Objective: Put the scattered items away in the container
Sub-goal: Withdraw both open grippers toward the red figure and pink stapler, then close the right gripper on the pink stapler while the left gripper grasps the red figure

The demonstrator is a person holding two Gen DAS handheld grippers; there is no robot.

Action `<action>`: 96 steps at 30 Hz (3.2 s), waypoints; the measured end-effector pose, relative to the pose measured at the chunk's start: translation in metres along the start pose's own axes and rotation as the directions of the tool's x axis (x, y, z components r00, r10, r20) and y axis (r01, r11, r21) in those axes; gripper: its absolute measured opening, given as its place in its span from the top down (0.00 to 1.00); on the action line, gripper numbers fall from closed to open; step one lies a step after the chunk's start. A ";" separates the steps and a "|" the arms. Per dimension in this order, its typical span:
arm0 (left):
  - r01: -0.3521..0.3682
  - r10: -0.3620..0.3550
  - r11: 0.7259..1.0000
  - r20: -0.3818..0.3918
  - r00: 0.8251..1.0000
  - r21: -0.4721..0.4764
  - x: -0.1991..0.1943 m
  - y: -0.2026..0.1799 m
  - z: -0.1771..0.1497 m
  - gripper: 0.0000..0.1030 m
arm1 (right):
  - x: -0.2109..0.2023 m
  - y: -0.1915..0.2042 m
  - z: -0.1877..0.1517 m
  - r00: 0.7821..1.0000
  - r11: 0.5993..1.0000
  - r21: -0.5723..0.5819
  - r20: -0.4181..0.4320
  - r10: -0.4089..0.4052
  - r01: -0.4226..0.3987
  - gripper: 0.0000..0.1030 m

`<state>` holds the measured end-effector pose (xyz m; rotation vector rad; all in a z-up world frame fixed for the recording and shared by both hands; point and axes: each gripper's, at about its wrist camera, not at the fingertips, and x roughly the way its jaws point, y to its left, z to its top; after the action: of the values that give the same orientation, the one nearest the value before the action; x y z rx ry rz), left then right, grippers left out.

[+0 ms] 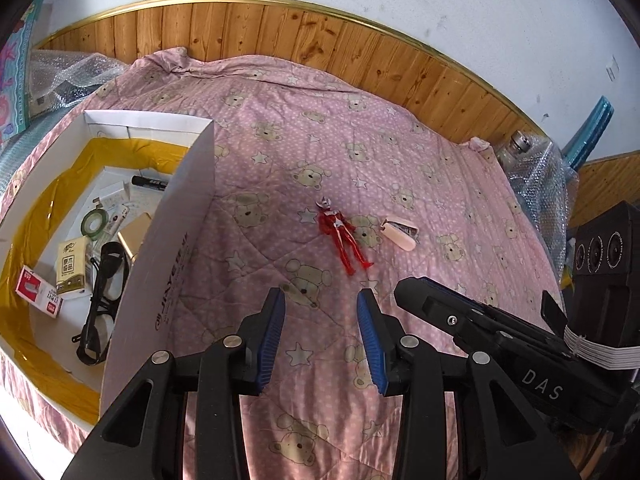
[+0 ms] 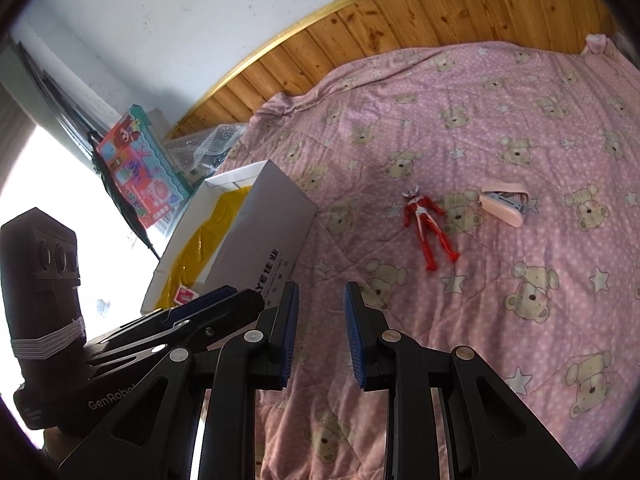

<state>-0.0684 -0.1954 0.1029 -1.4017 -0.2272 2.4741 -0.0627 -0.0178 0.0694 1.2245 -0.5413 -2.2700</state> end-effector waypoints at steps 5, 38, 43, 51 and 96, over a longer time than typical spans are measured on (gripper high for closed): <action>-0.002 0.002 1.000 -0.023 1.000 0.017 0.016 -0.014 0.004 0.62 | -0.002 -0.019 0.004 1.000 1.000 0.029 0.001 -0.007 0.007 0.75; -0.005 0.007 1.000 -0.222 0.975 0.009 0.160 -0.041 0.035 0.62 | 0.052 -0.181 0.058 0.991 0.956 0.260 -0.052 -0.124 0.133 0.67; -0.005 0.005 1.000 -0.240 0.971 0.001 0.179 -0.040 0.039 0.62 | 0.071 -0.195 0.064 0.988 0.951 0.270 -0.071 -0.140 0.154 0.67; -0.038 0.035 0.999 -0.274 0.961 -0.006 0.205 -0.030 0.037 0.62 | 0.081 -0.174 0.067 0.984 0.978 0.112 -0.062 -0.167 0.174 0.70; -0.014 0.016 1.000 -0.097 0.995 0.017 0.173 -0.032 0.043 0.91 | 0.078 -0.141 0.059 0.990 0.989 -0.046 -0.036 -0.140 0.138 0.73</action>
<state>-0.1836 -0.1088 -0.0065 -1.5178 -0.1757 2.4064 -0.1835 0.0542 -0.0297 1.3192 -0.4007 -2.3538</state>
